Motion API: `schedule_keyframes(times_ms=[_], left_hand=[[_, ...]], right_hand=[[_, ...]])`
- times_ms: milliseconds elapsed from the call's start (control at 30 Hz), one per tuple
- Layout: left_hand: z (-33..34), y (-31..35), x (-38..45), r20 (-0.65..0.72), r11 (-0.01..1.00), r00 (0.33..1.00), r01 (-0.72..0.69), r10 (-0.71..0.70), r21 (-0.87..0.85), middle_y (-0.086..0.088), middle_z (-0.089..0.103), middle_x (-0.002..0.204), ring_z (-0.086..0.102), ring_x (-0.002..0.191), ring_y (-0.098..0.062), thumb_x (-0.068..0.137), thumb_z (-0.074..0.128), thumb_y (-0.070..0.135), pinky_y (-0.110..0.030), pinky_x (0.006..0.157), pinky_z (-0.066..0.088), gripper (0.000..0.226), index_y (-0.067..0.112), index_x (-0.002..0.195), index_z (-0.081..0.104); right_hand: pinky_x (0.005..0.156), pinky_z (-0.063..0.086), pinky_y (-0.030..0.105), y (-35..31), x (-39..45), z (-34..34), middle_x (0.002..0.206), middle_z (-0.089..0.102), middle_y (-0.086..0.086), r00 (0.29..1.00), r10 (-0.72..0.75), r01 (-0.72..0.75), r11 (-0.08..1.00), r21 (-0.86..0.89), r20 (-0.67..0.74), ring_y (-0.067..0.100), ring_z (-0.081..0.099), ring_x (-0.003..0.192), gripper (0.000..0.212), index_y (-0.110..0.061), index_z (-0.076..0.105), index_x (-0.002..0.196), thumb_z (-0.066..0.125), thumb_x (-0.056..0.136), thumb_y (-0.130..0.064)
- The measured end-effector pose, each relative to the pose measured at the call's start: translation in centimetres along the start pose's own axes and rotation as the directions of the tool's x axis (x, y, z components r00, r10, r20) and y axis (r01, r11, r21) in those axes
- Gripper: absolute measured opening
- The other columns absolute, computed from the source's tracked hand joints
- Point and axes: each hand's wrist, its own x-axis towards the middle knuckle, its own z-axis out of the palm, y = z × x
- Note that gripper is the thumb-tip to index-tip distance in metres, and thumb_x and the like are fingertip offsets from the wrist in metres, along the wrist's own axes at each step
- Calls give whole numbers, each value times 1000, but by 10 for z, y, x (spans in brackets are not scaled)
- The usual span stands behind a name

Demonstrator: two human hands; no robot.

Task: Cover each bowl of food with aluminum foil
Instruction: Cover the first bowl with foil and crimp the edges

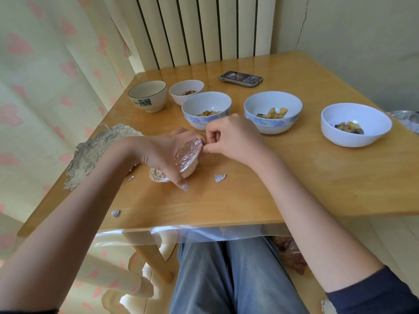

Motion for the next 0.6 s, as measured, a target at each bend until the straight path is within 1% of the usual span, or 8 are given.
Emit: schedule_keyframes(times_ms=[67, 133, 200, 267, 300, 367, 467, 600], left_hand=[[0, -1, -1, -6, 999, 1000, -11, 11, -30, 22, 34, 127, 38, 120, 4, 36, 85, 52, -22, 94, 35, 89, 68, 106, 33], [0, -4, -3, -8, 999, 1000, -22, 22, -49, 27, 33, 125, 34, 118, 14, 37, 85, 52, -17, 90, 33, 89, 73, 104, 31], [0, -7, -4, -11, 999, 1000, -17, 16, -51, 28, 33, 126, 36, 120, 11, 36, 83, 56, -18, 94, 33, 92, 75, 106, 28], [0, -7, -4, -5, 999, 1000, -9, 9, -40, 27, 32, 129, 38, 124, 0, 35, 83, 57, -25, 100, 34, 95, 74, 109, 26], [0, -6, -3, 5, 999, 1000, -7, 8, -36, 27, 31, 129, 37, 124, -2, 36, 84, 56, -26, 101, 33, 97, 74, 110, 25], [0, -5, -2, 24, 999, 1000, -7, 8, -31, 29, 29, 129, 36, 124, -2, 39, 87, 51, -26, 100, 32, 99, 74, 113, 24], [-1, -5, -1, 33, 1000, 999, -13, 14, -18, 38, 26, 125, 33, 126, -2, 42, 89, 47, -26, 102, 30, 103, 74, 116, 24], [-1, -6, -2, 38, 1000, 999, -24, 25, -18, 46, 22, 124, 30, 128, -1, 50, 94, 37, -26, 103, 28, 105, 74, 117, 22]], right_hand=[[53, 33, 27, -1, 4, -1, 57, 53, -10, 1000, -8, 8, 1000, 22, 26, 7, 49, 60, 25, -22, 58, 62, 78, 69, -34], [55, 41, 28, 0, 4, 0, 59, 55, -13, 997, -21, 12, 992, 122, 74, 4, 50, 60, 18, -23, 63, 67, 79, 71, -29], [61, 46, 30, 1, -2, 4, 62, 56, -14, 995, -26, 4, 976, 216, 96, 1, 50, 58, 13, -21, 66, 75, 78, 73, -26], [65, 48, 31, 2, -9, 11, 64, 56, -15, 997, -13, -5, 969, 248, 71, 2, 50, 57, 12, -21, 67, 81, 77, 75, -26], [67, 50, 32, 2, -11, 13, 65, 57, -14, 999, -5, -7, 968, 250, 50, 2, 51, 58, 12, -22, 67, 83, 77, 76, -26], [69, 51, 33, 3, -15, 15, 70, 60, -13, 1000, 14, -17, 970, 243, 14, 4, 52, 61, 14, -25, 68, 87, 76, 76, -28], [69, 51, 32, 3, -18, 16, 73, 60, -14, 1000, 22, -17, 976, 218, -17, 3, 53, 62, 16, -23, 69, 91, 74, 78, -30], [66, 51, 31, 1, -19, 17, 63, 54, -19, 999, -24, 33, 980, 198, -46, 2, 53, 57, 6, -20, 70, 87, 70, 81, -22]])
